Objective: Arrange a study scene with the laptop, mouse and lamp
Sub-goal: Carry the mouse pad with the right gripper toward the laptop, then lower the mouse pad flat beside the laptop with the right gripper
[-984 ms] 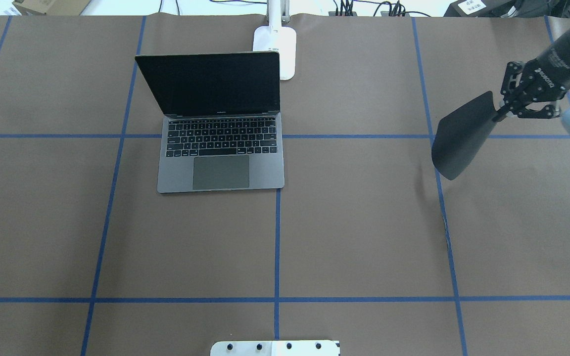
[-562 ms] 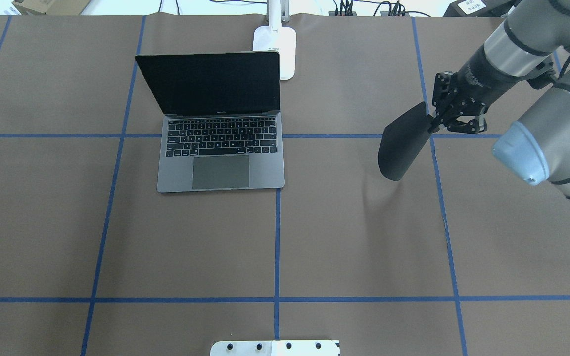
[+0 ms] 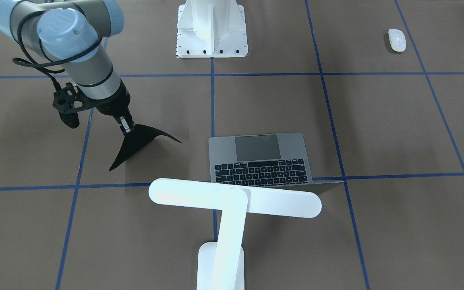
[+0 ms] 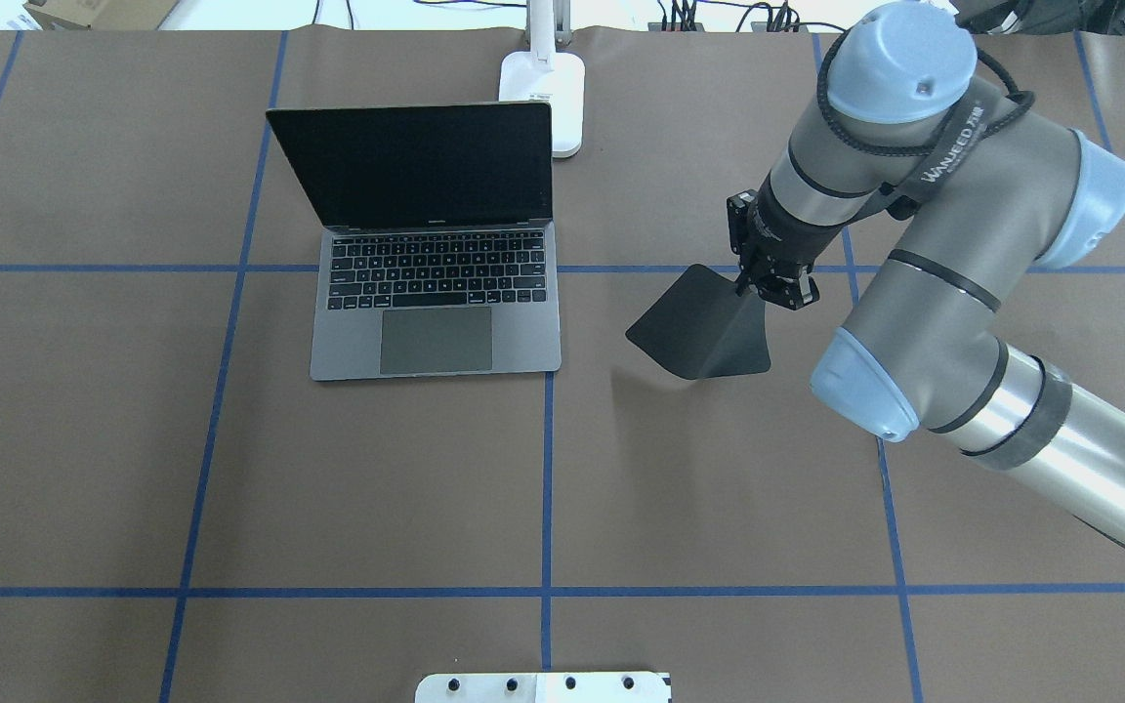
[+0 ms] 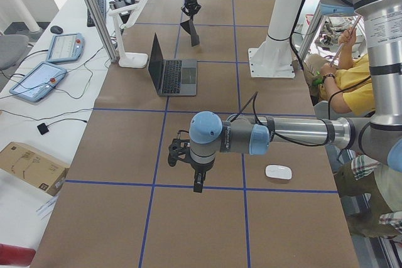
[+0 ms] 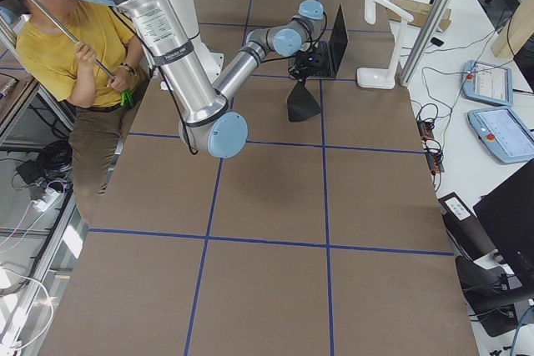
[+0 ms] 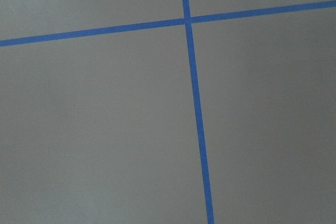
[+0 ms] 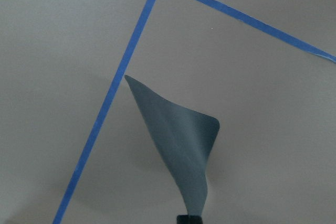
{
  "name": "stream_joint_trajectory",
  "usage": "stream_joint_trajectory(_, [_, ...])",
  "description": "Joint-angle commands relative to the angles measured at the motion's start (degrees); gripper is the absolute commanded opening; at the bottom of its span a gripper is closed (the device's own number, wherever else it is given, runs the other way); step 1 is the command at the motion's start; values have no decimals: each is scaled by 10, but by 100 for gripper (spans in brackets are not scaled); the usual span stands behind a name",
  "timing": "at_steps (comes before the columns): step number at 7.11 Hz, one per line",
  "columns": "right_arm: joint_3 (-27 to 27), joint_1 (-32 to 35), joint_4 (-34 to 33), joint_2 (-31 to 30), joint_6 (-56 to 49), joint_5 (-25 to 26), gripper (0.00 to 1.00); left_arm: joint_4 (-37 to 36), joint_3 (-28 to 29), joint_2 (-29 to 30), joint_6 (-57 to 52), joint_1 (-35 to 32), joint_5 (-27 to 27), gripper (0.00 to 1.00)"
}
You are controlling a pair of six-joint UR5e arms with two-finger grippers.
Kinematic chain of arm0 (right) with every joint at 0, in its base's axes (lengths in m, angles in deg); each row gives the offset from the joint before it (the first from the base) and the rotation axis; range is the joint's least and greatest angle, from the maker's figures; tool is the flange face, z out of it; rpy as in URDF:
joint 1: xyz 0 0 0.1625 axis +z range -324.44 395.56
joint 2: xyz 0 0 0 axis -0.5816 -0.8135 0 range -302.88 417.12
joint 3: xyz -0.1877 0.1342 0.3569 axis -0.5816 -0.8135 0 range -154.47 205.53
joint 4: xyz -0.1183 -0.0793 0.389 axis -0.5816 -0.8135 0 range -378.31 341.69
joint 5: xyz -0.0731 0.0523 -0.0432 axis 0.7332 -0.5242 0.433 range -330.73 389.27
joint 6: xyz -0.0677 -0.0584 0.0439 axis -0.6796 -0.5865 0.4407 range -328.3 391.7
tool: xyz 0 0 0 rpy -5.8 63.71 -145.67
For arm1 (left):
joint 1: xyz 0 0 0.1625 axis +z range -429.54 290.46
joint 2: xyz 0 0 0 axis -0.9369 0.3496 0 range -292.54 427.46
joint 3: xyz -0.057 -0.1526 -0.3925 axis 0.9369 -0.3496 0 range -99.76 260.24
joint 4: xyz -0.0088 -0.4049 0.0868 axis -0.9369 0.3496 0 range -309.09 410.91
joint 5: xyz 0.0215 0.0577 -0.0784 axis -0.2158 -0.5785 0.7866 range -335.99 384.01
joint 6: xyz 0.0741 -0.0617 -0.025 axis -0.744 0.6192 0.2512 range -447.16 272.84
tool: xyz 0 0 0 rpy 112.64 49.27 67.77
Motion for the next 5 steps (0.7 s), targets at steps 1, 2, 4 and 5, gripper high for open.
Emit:
stream_joint_trajectory(1, [-100,-2,27,51,-2,42,0,0,1,0,1,0,0,100])
stream_joint_trajectory(2, [-135,-2,78,54,4,49,0,0,2,1,1,0,0,100])
stream_joint_trajectory(4, [-199,-9,122,94,44,51,0,0,4,2,1,0,0,100])
stream_joint_trajectory(5, [-214,-11,121,113,68,51,0,0,5,1,1,0,0,100])
